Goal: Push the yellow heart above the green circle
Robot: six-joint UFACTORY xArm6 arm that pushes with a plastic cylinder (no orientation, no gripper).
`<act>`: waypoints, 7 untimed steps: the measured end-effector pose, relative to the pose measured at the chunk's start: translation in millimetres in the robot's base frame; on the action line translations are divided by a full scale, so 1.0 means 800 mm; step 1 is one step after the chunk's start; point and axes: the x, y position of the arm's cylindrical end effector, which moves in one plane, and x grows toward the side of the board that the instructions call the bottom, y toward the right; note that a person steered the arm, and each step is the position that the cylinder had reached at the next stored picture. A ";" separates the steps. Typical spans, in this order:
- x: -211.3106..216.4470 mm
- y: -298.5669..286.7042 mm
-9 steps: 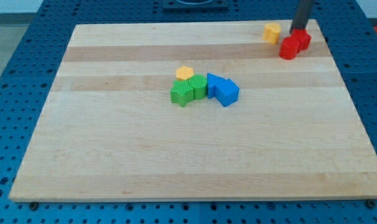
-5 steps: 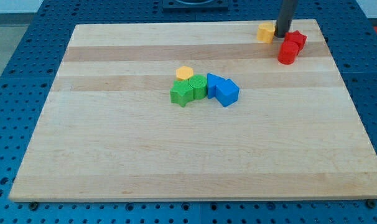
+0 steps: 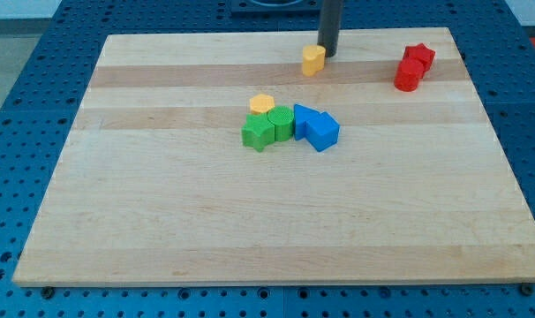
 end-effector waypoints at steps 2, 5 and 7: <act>0.052 -0.057; 0.066 -0.046; 0.107 -0.017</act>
